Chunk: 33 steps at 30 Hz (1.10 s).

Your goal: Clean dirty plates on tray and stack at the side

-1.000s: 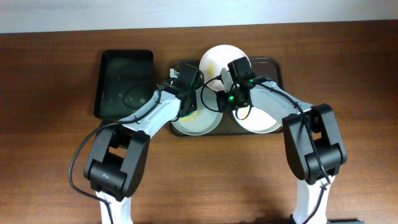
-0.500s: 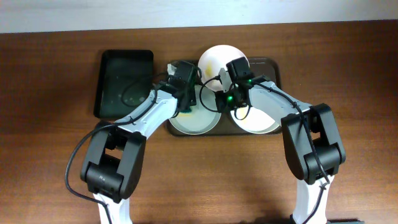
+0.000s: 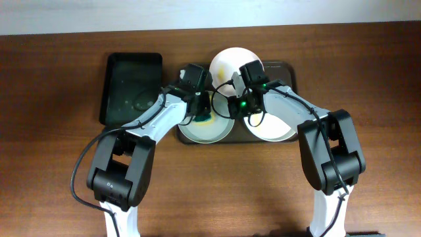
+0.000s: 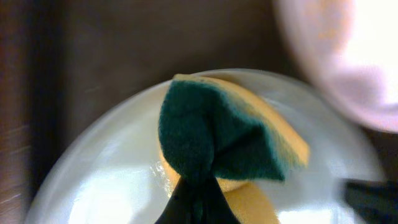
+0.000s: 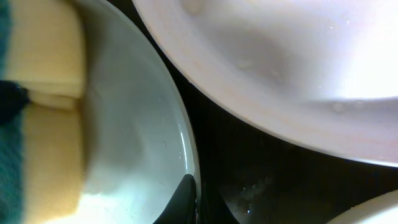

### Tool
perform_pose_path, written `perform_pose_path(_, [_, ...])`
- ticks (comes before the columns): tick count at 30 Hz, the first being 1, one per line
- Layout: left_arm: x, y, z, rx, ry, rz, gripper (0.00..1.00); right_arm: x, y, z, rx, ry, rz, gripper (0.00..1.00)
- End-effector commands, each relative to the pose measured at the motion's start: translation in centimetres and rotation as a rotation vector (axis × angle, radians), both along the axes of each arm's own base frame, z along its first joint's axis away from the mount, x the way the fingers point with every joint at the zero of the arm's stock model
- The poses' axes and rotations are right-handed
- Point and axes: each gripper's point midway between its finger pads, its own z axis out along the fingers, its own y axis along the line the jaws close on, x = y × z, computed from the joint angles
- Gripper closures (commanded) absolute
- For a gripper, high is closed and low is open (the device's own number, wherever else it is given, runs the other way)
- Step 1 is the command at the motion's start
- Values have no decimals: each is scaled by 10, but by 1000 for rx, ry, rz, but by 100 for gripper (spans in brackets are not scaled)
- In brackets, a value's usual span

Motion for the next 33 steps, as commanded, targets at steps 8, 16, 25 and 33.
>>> perform_pose_path(8, [-3,98,18,454,-59,190,100,-5,-9,-12,-50,34,-2,96])
perform_pose_path(16, [-6,85,128,223,-248,259,100,10,-4,44,-35,-37,14,96])
perform_pose_path(25, [-21,100,146,180,-217,260,100,36,-43,142,-336,-269,-38,96])
perform_pose_path(33, [-28,113,139,194,-166,276,100,34,-57,248,-845,-621,-128,96])
